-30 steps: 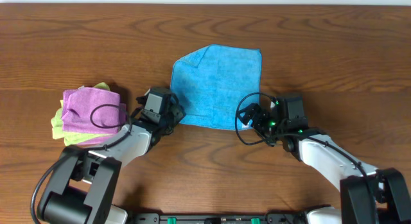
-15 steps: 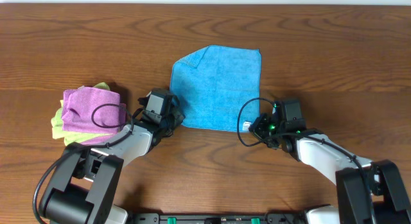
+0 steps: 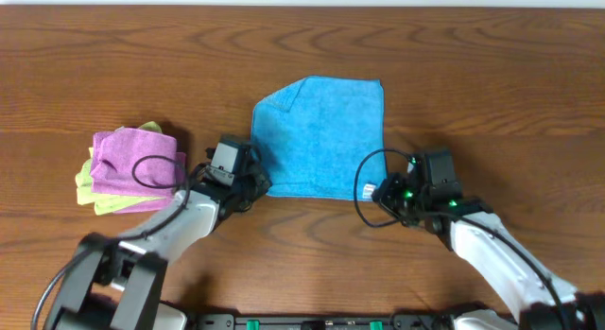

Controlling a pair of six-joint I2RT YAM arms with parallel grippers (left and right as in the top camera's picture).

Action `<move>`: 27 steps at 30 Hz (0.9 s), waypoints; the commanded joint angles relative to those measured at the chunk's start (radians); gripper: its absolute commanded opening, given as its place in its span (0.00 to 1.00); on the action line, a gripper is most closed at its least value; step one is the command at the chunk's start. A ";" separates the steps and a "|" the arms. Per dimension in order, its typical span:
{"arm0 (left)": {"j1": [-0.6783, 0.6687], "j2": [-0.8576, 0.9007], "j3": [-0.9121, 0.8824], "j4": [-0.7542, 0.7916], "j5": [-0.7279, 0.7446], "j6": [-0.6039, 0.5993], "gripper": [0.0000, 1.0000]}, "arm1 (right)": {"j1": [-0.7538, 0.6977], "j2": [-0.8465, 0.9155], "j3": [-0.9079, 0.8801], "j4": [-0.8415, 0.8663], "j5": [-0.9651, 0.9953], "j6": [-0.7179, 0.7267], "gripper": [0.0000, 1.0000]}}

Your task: Fold the cloth

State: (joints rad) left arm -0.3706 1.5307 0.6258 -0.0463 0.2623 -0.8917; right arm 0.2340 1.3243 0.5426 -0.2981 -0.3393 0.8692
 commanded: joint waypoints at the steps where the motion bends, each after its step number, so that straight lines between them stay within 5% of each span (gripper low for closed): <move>1: -0.003 -0.070 -0.006 -0.060 0.005 0.032 0.06 | -0.003 -0.060 -0.001 -0.055 0.008 -0.019 0.01; 18: -0.067 -0.332 -0.005 -0.397 0.045 0.045 0.06 | 0.120 -0.339 -0.001 -0.406 0.021 0.003 0.01; 27: -0.090 -0.422 -0.001 -0.450 0.021 0.008 0.06 | 0.132 -0.415 0.003 -0.400 0.048 0.051 0.01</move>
State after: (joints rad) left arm -0.4564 1.1191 0.6228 -0.4927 0.3099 -0.8688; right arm 0.3580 0.9199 0.5419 -0.7094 -0.3176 0.8932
